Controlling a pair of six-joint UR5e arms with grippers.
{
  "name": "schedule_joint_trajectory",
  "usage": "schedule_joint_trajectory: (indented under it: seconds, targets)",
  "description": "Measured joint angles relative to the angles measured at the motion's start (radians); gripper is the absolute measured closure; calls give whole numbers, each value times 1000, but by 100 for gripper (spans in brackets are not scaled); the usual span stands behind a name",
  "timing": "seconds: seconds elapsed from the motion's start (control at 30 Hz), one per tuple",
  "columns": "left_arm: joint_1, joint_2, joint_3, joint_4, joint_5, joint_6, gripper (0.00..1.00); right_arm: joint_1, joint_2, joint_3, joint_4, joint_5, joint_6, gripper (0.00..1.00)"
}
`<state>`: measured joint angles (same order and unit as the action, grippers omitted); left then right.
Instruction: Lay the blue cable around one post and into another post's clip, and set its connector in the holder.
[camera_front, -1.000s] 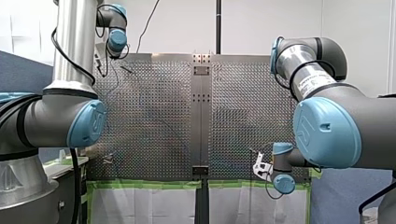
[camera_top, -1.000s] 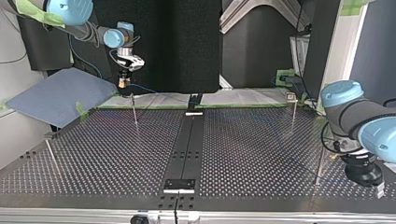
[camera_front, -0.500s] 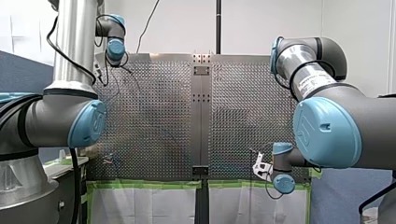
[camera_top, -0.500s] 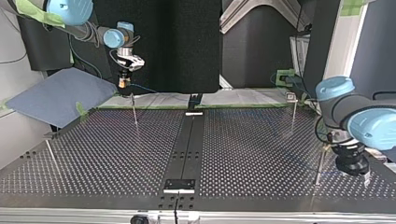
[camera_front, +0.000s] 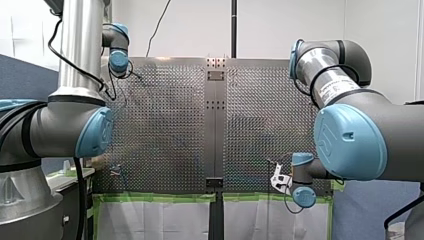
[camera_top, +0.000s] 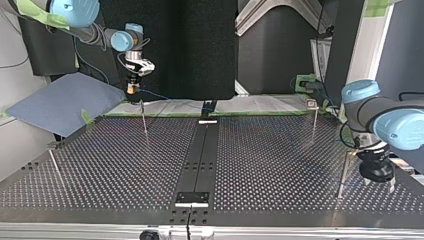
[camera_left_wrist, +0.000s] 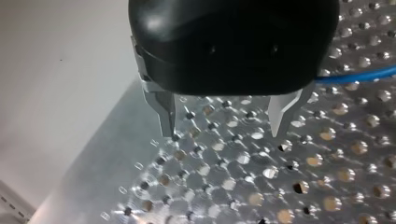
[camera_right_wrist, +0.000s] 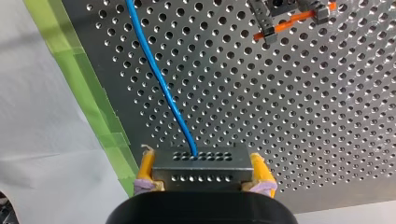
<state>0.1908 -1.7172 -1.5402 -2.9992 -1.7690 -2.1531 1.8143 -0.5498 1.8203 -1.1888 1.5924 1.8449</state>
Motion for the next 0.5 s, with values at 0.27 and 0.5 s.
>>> schedule_joint_trajectory:
  seconds: [0.27,0.5]
  targets:
    - [13,0,-42,51,47,-69,0,0,0,0,0,0,-2,100]
    - [26,0,-94,101,92,-128,0,0,0,0,1,0,-7,100]
